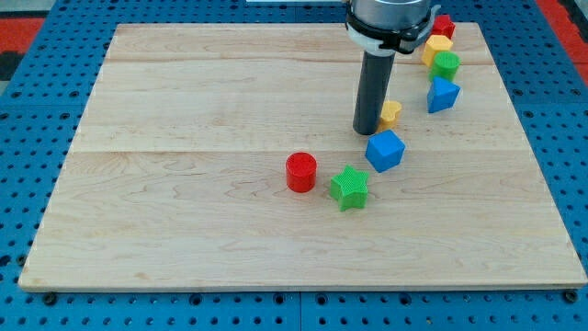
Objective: Push yellow heart towards blue triangle
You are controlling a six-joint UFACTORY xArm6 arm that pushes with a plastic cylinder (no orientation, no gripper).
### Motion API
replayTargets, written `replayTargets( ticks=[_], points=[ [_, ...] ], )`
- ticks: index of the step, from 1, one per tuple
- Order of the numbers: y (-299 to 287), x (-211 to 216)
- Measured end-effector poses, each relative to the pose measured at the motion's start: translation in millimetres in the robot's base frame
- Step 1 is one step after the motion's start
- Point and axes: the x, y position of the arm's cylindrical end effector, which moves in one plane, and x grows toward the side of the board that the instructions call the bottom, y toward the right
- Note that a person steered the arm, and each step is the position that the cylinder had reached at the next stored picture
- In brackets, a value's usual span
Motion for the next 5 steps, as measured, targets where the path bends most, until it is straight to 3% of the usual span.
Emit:
replayTargets(
  ticks=[5],
  points=[
    [9,-17]
  ],
)
